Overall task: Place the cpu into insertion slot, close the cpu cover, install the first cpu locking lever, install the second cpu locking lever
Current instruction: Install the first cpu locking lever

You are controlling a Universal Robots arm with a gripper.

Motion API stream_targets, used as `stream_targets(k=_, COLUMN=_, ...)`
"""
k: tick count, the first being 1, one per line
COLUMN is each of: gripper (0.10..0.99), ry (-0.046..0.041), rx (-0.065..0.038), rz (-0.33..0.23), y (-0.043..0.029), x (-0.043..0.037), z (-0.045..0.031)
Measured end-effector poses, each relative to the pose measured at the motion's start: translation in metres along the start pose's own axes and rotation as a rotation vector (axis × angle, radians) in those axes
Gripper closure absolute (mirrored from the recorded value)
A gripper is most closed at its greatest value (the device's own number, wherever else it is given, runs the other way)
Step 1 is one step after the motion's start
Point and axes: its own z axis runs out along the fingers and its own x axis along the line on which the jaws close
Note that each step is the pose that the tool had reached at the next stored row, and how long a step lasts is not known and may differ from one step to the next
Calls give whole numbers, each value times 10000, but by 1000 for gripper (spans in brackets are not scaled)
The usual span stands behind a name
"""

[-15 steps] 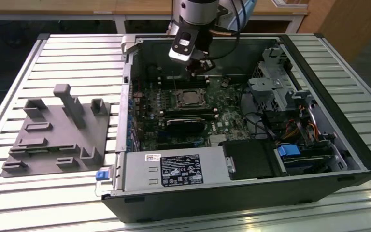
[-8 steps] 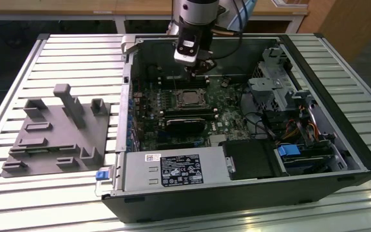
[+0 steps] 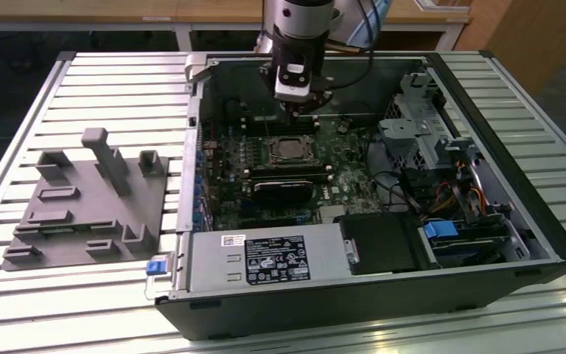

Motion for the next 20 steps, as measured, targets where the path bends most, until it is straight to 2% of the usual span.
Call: stream_targets(k=20, gripper=980, ry=133, rx=124, rz=-3640, y=-1, x=-1, z=19)
